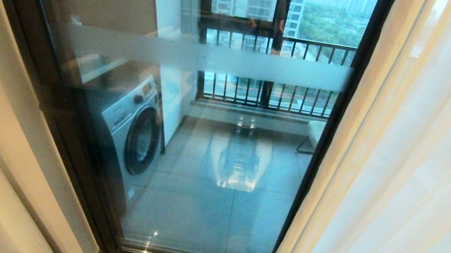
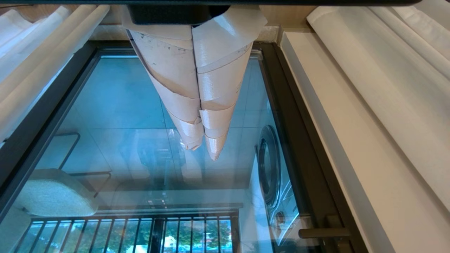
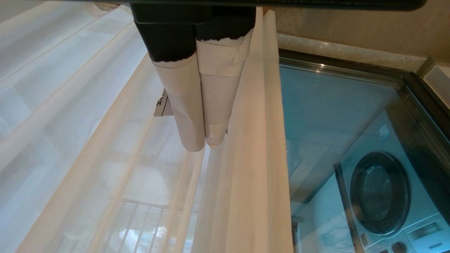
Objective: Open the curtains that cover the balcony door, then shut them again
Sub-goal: Pull the inner curtains open on both sides
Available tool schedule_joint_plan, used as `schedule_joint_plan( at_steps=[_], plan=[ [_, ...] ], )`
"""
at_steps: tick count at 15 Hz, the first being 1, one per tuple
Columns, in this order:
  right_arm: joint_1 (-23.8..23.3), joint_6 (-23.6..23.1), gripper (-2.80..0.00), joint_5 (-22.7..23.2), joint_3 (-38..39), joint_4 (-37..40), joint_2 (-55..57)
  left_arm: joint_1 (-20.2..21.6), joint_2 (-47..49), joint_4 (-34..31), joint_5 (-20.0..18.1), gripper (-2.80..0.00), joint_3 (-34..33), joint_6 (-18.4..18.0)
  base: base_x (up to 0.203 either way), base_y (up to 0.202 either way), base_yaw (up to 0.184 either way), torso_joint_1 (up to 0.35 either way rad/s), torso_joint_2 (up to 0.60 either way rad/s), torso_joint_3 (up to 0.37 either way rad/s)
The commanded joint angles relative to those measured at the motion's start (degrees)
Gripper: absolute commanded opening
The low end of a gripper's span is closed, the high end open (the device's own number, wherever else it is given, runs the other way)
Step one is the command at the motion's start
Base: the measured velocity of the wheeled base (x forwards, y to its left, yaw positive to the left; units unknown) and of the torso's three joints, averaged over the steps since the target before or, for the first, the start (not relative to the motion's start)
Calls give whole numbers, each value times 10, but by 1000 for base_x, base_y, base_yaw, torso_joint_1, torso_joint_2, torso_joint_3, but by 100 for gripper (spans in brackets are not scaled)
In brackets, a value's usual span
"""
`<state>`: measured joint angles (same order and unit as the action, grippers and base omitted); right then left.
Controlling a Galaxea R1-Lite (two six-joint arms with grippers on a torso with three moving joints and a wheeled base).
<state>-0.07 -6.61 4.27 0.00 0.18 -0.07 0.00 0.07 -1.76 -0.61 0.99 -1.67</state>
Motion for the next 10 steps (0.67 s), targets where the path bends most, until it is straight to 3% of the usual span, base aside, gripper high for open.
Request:
schedule_joint_plan(
  at_steps=[1,10],
  plan=[
    [0,-1,-280,0,0,0,1,0,-1,0,1,-280,-1,0,0,0,0,0,0,0],
    [1,-2,-280,0,0,0,1,0,-1,0,-1,-280,0,0,0,0,0,0,0,0]
  ],
)
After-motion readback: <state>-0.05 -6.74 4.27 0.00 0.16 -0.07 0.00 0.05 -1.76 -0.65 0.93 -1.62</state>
